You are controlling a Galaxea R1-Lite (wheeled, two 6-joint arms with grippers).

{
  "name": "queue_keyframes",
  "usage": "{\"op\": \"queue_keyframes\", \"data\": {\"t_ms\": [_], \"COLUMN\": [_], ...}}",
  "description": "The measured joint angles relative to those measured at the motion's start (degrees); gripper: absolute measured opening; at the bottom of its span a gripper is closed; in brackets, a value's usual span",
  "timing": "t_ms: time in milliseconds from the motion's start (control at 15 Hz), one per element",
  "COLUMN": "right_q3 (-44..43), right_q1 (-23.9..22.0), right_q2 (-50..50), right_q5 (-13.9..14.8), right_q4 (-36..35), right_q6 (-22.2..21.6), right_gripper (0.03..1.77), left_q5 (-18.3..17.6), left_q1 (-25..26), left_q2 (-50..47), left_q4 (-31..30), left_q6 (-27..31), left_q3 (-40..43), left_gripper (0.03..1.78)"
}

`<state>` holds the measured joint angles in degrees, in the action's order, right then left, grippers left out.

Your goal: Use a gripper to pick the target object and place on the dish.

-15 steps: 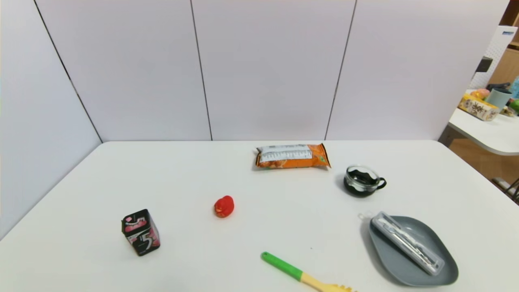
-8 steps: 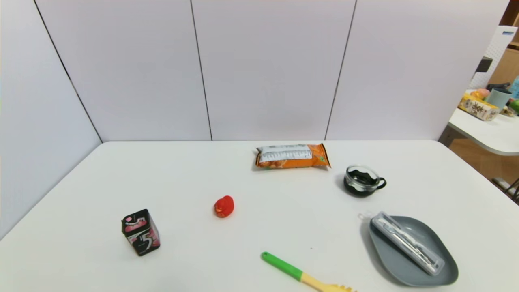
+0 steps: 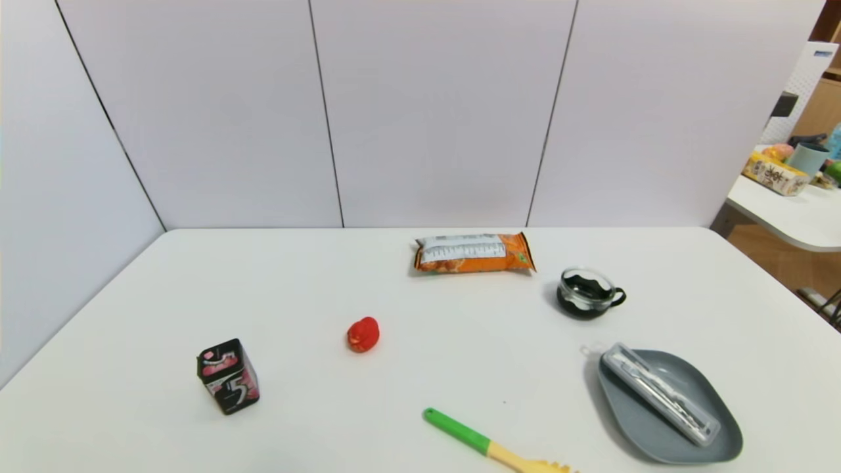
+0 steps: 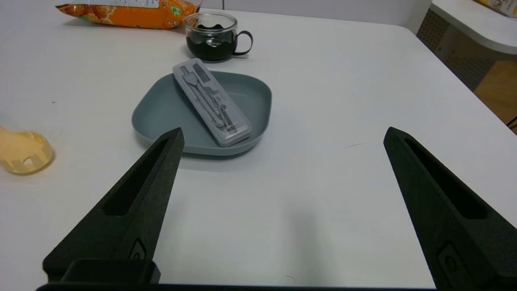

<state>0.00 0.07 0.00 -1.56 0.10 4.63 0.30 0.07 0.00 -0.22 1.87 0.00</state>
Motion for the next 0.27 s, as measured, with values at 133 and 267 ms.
{"op": "queue_keyframes", "data": {"t_ms": [133, 267], "right_q3": [0.0, 0.0], "right_q1": [0.0, -0.02], "right_q2": [0.0, 0.0], "right_q5": [0.18, 0.77], "right_q4": [0.04, 0.01], "right_q6": [-0.1, -2.55], "right_gripper": [1.71, 1.71], "left_q5": [0.02, 0.02], "left_q1": [0.0, 0.0], "left_q2": [0.0, 0.0], "left_q4": [0.0, -0.02], "left_q6": [-0.02, -0.02], "left_q3": [0.0, 0.0], "left_gripper": [1.69, 1.69]}}
